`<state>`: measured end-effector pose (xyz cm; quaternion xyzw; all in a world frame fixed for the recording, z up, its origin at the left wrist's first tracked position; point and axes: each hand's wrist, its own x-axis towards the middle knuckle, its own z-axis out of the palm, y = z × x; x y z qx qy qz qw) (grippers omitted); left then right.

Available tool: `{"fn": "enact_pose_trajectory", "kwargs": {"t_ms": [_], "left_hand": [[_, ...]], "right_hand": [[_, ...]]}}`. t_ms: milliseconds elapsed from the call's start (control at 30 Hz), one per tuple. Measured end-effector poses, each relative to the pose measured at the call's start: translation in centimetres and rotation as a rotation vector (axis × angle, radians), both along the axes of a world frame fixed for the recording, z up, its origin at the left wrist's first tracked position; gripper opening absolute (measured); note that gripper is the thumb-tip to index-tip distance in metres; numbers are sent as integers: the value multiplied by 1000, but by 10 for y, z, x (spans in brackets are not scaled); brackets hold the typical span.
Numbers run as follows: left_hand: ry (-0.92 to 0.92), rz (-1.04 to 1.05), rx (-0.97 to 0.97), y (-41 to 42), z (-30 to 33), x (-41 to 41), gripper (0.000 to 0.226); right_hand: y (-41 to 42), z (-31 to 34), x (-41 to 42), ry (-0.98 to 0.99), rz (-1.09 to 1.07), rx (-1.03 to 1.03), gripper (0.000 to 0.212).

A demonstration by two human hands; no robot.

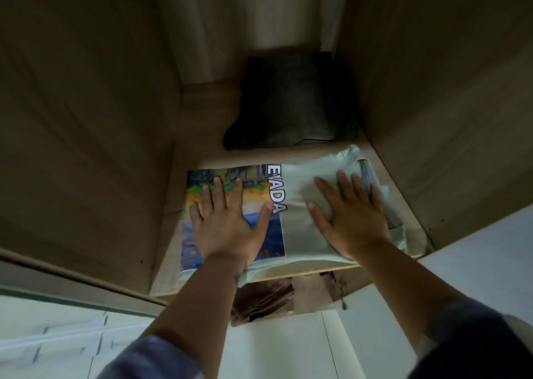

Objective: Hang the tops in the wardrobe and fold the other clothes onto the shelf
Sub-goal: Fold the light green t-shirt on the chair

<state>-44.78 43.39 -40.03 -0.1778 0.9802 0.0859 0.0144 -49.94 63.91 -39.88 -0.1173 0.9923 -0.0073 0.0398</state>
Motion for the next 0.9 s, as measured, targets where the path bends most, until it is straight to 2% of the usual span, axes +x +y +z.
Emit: {"fn": "enact_pose_trajectory", "kwargs": {"t_ms": [267,400,600,900], "left_hand": [[-118,-14,-6,0,13,-3,83],[-75,-49,-63,1,35,26,73],[-128,4,-35,14,78,118,64],[-67,339,-14,9,163,312,57]], "right_hand": [[-9,20,-10,-169,-60,47,68],[-9,36,20,-71,10,68,64],[-17,76,100,-124,138,58,58],[-69,159,244,-188,490,81,58]]}}
